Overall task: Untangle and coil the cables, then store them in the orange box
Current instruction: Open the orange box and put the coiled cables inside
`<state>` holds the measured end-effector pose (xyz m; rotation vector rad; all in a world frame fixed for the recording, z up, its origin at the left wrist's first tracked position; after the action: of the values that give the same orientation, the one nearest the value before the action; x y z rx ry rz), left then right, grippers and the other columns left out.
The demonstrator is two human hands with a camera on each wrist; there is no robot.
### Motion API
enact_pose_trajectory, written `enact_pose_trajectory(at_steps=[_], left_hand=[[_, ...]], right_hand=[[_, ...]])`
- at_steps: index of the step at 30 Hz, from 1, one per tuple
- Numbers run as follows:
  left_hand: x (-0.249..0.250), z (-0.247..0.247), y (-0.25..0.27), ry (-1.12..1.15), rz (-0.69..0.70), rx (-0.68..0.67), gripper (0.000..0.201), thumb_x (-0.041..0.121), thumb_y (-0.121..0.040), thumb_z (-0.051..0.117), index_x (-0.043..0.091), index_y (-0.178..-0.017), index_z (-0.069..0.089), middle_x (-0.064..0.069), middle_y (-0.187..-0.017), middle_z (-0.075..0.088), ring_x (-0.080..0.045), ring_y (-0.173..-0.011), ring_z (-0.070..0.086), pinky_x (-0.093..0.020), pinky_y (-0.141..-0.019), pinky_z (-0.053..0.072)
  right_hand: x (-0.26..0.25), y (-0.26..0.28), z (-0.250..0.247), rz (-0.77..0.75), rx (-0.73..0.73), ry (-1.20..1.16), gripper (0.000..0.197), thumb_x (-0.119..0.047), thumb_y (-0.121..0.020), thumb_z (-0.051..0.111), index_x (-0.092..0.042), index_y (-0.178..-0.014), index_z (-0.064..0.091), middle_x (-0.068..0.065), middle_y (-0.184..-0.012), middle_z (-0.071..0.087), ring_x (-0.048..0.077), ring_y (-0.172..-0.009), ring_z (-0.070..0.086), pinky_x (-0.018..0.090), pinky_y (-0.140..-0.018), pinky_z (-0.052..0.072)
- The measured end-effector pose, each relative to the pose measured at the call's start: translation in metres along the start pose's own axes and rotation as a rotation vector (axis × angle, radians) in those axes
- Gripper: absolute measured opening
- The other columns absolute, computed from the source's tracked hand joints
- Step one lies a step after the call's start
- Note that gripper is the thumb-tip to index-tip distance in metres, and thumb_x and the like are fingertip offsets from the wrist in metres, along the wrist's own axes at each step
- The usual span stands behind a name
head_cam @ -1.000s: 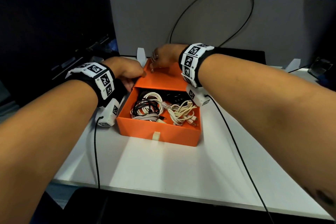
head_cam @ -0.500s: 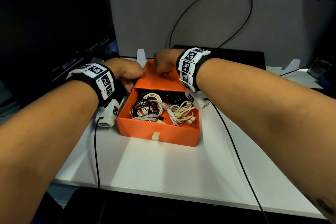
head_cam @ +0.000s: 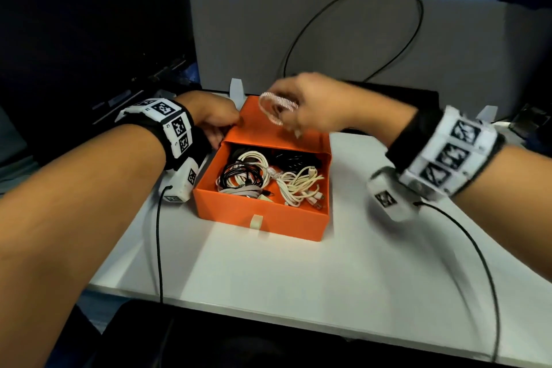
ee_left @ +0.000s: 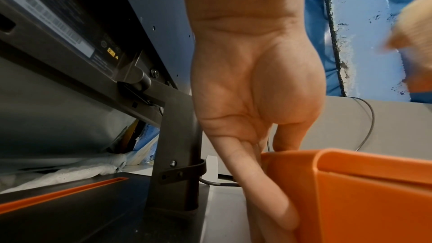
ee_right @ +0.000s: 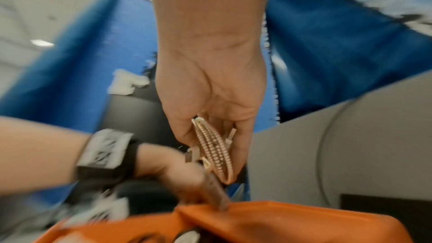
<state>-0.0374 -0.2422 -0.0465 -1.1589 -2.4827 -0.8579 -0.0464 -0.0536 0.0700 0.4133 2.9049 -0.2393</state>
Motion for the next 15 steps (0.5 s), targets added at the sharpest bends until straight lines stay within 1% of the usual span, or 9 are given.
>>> enact_pose_trajectory(at_steps=[2,6,7,8,9,10,11,13,15], left_hand=[[0.000,0.000,0.001,0.007,-0.003,0.001,0.039,0.023,-0.107,0.038,-0.004,-0.125,0.059,-0.024,-0.083,0.074,-0.032,-0.062,0.074,-0.037,-0.054,0.063],[0.003,0.001,0.005,0.008,0.000,0.014,0.037,0.022,-0.108,0.037,-0.003,-0.127,0.056,-0.024,-0.085,0.074,-0.031,-0.061,0.074,-0.039,-0.058,0.064],[0.003,0.001,0.005,0.007,-0.001,0.015,0.038,0.022,-0.108,0.037,-0.003,-0.129,0.056,-0.025,-0.086,0.074,-0.031,-0.061,0.074,-0.039,-0.058,0.064],[0.004,0.001,0.006,0.008,-0.001,0.014,0.038,0.022,-0.108,0.037,-0.003,-0.129,0.055,-0.026,-0.088,0.074,-0.031,-0.063,0.074,-0.039,-0.059,0.064],[0.004,0.001,0.006,0.009,-0.002,0.014,0.039,0.023,-0.108,0.036,-0.003,-0.130,0.055,-0.027,-0.092,0.074,-0.032,-0.064,0.074,-0.040,-0.060,0.065],[0.004,0.001,0.006,0.010,-0.001,0.014,0.039,0.023,-0.108,0.036,-0.003,-0.130,0.055,-0.028,-0.095,0.074,-0.032,-0.064,0.074,-0.040,-0.061,0.065],[0.004,0.001,0.005,0.011,-0.001,0.014,0.039,0.023,-0.108,0.036,-0.003,-0.130,0.055,-0.028,-0.096,0.073,-0.031,-0.064,0.074,-0.040,-0.060,0.065],[0.004,0.001,0.005,0.010,-0.001,0.011,0.039,0.023,-0.108,0.036,-0.003,-0.130,0.054,-0.028,-0.096,0.073,-0.031,-0.064,0.074,-0.040,-0.060,0.065],[0.004,0.001,0.004,0.012,0.001,0.007,0.039,0.023,-0.109,0.035,-0.003,-0.132,0.052,-0.028,-0.095,0.073,-0.033,-0.065,0.074,-0.041,-0.059,0.064]], right_hand=[[-0.026,0.026,0.028,-0.090,-0.061,0.206,0.039,-0.023,-0.096,0.062,-0.025,-0.135,0.058,-0.007,-0.091,0.063,0.018,-0.079,0.064,0.026,-0.068,0.048],[-0.030,0.050,0.088,-0.099,-0.243,0.405,0.045,-0.031,-0.101,0.055,-0.024,-0.145,0.047,0.006,-0.115,0.069,0.029,-0.091,0.066,0.042,-0.074,0.060],[-0.024,0.052,0.099,-0.089,-0.326,0.384,0.048,-0.037,-0.103,0.053,-0.022,-0.148,0.044,0.007,-0.121,0.068,0.030,-0.096,0.066,0.045,-0.080,0.060],[-0.019,0.055,0.107,-0.080,-0.424,0.337,0.054,-0.043,-0.104,0.049,-0.021,-0.152,0.039,0.009,-0.133,0.064,0.032,-0.110,0.064,0.046,-0.092,0.057],[-0.014,0.059,0.113,-0.066,-0.533,0.278,0.061,-0.048,-0.107,0.043,-0.020,-0.160,0.029,0.009,-0.152,0.051,0.032,-0.132,0.054,0.046,-0.109,0.047],[-0.010,0.063,0.116,-0.047,-0.624,0.209,0.067,-0.052,-0.108,0.034,-0.020,-0.164,0.016,0.006,-0.168,0.029,0.028,-0.152,0.032,0.043,-0.123,0.031],[-0.009,0.068,0.117,-0.023,-0.680,0.127,0.070,-0.057,-0.108,0.025,-0.021,-0.165,0.006,0.000,-0.173,0.009,0.020,-0.159,0.010,0.040,-0.129,0.014],[-0.009,0.075,0.120,0.008,-0.696,0.045,0.078,-0.069,-0.103,0.013,-0.023,-0.164,-0.003,-0.008,-0.172,-0.009,0.011,-0.158,-0.011,0.037,-0.130,-0.002],[-0.014,0.082,0.128,-0.031,-0.661,0.155,0.093,-0.078,-0.096,0.012,-0.019,-0.163,-0.011,-0.004,-0.171,-0.016,0.012,-0.157,-0.017,0.036,-0.129,-0.005]])
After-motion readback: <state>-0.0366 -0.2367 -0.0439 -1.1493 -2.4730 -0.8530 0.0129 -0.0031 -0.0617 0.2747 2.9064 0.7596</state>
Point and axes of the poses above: each hand's wrist, its own y-axis away from the middle knuckle, its own z-axis out of the palm, x = y × z, the point moved 10 cm from there along -y, towards the middle knuckle
